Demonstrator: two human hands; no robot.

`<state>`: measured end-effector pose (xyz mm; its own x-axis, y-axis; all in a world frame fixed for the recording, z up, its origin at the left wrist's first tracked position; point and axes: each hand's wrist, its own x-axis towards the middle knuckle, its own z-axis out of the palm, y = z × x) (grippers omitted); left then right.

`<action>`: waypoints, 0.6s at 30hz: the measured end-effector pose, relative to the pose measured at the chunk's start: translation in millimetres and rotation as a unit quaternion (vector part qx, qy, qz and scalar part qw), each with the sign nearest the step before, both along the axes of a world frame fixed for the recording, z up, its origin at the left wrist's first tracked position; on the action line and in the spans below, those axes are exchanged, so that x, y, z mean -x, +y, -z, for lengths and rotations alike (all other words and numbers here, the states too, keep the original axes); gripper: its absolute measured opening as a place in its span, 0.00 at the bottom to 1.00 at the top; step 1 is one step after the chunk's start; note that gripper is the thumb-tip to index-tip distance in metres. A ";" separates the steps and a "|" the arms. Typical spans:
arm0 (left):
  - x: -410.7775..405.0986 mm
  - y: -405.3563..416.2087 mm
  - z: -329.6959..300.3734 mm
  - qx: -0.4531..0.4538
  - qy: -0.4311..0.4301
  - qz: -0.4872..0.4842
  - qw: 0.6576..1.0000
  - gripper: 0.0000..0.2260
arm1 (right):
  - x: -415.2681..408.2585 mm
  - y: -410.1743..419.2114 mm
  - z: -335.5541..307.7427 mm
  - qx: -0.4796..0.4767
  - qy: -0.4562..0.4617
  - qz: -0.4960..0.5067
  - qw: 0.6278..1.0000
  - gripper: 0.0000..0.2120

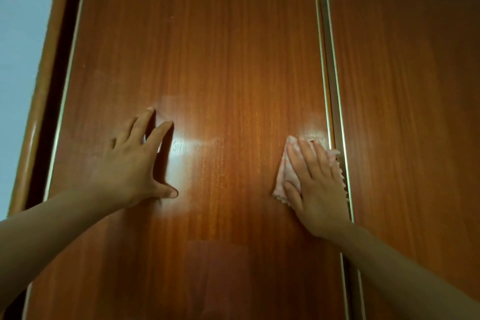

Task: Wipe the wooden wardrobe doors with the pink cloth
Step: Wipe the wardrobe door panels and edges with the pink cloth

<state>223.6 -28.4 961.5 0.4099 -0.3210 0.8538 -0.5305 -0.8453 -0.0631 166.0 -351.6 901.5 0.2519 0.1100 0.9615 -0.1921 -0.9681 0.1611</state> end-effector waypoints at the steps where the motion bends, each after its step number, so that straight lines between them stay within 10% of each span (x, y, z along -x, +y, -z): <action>1: -0.1 1.4 -0.4 -0.002 0.000 -0.002 1.000 0.58 | -0.7 -0.7 -9.0 -0.010 -0.007 -0.002 1.000 0.31; 6: -3.4 17.0 -4.0 -0.006 -0.012 -0.017 1.000 0.57 | -27.0 65.6 -66.3 -0.117 -0.095 -0.019 0.988 0.31; 14: -22.3 60.5 -1.3 0.009 -0.016 -0.022 1.000 0.56 | -61.4 166.0 -29.5 0.322 0.109 -0.067 0.938 0.31; 18: -35.6 91.2 -15.3 0.039 -0.016 -0.032 0.999 0.57 | -68.5 169.7 -110.2 0.222 0.037 -0.025 0.974 0.32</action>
<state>259.2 62.8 976.8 0.3999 -0.2263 0.8882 -0.4742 -0.8804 -0.0108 234.5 -182.0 1011.7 0.3013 0.5252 0.7959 -0.1184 -0.8076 0.5778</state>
